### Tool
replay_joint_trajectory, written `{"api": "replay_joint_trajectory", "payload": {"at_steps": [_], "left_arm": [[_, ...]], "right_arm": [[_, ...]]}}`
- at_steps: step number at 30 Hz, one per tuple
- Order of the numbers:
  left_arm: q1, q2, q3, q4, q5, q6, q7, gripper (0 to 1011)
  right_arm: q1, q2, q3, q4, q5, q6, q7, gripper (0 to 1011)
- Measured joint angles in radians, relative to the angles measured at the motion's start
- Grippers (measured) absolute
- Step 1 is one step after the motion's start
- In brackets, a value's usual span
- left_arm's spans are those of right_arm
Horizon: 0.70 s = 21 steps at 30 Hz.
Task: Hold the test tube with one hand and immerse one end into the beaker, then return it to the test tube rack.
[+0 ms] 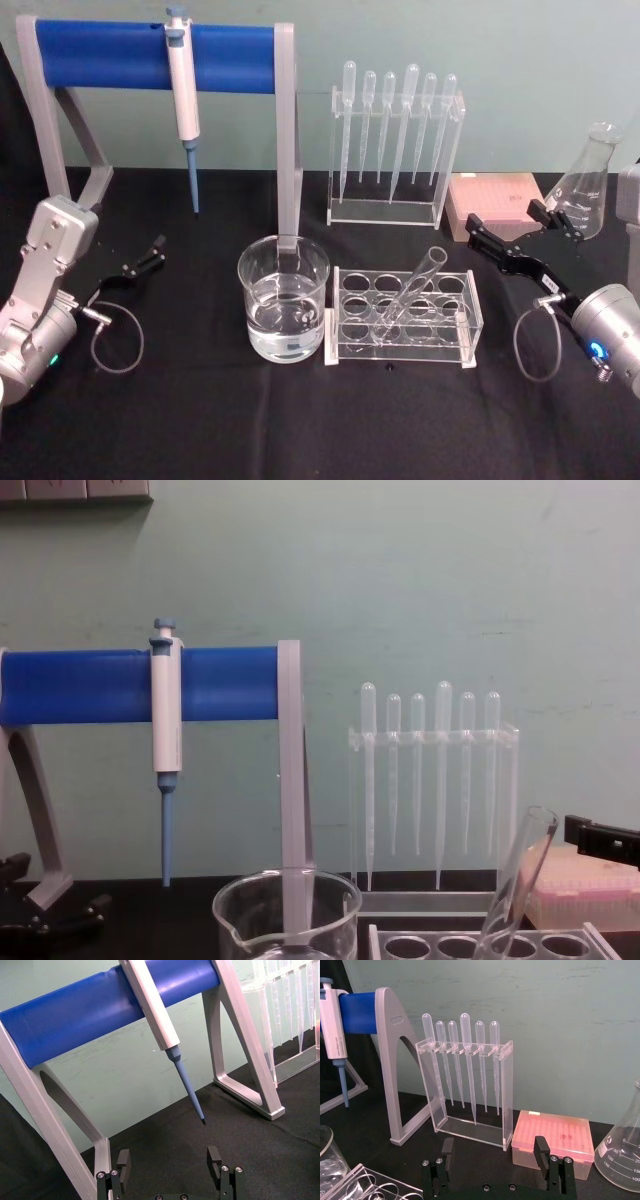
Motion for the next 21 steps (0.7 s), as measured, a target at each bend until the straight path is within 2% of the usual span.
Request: {"api": "replay_joint_trajectory", "payload": {"at_steps": [21], "left_arm": [[0.000, 0.000, 0.000, 0.000, 0.000, 0.000, 0.000, 1000]], "right_arm": [[0.000, 0.001, -0.001, -0.002, 0.000, 0.000, -0.004, 1003]]}}
